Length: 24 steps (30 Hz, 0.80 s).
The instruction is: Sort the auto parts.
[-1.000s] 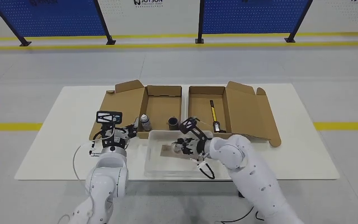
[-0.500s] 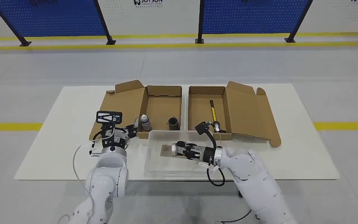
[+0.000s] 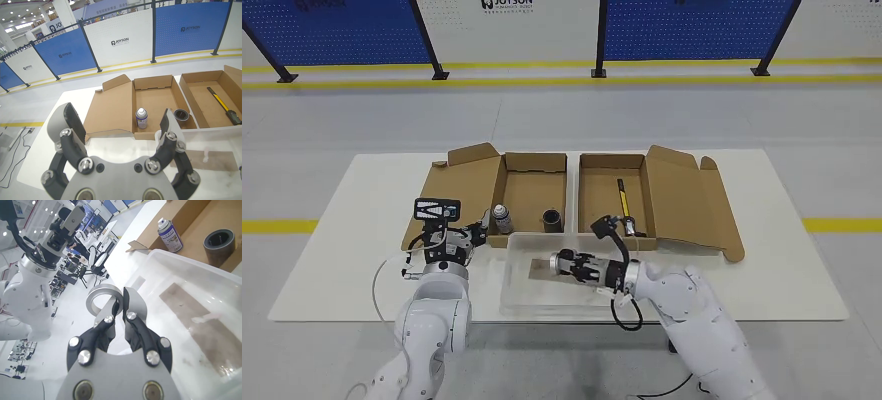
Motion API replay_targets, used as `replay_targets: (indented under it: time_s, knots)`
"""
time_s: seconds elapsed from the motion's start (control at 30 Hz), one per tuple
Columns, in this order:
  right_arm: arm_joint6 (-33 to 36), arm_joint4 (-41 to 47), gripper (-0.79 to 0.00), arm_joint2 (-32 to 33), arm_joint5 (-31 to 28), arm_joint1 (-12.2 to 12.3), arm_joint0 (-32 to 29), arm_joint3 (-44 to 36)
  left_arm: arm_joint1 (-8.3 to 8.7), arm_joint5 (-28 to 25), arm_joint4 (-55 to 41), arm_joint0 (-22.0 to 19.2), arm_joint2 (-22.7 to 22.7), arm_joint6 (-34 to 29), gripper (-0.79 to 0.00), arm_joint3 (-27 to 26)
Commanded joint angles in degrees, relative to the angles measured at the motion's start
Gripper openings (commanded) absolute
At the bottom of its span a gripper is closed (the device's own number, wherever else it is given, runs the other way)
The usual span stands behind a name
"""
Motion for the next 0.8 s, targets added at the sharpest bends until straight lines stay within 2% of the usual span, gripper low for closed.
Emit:
replay_targets:
  time_s: [0.0, 0.1, 0.17, 0.43, 0.6, 0.77]
  knots:
    - [-2.18, -1.88, -0.785, 0.76, 0.35, 0.19, 0.16, -0.99, 0.0, 0.0, 0.0, 0.0, 0.0, 0.0, 0.0, 0.0]
    - [-4.16, -11.91, -0.785, 1.97, 2.29, 0.87, 0.23, -4.98, 0.0, 0.0, 0.0, 0.0, 0.0, 0.0, 0.0, 0.0]
    - [-5.12, -15.44, -0.785, 3.06, 4.37, 1.22, -0.11, -7.74, 0.0, 0.0, 0.0, 0.0, 0.0, 0.0, 0.0, 0.0]
    - [-4.91, -34.78, -0.785, 8.67, 13.03, 2.84, 2.07, -13.67, 0.0, 0.0, 0.0, 0.0, 0.0, 0.0, 0.0, 0.0]
    - [-4.36, -45.93, -0.785, 9.37, 16.97, 3.35, 4.6, -12.08, 0.0, 0.0, 0.0, 0.0, 0.0, 0.0, 0.0, 0.0]
    - [-4.44, -53.99, -0.785, 6.97, 20.12, 3.17, 7.96, -6.28, 0.0, 0.0, 0.0, 0.0, 0.0, 0.0, 0.0, 0.0]
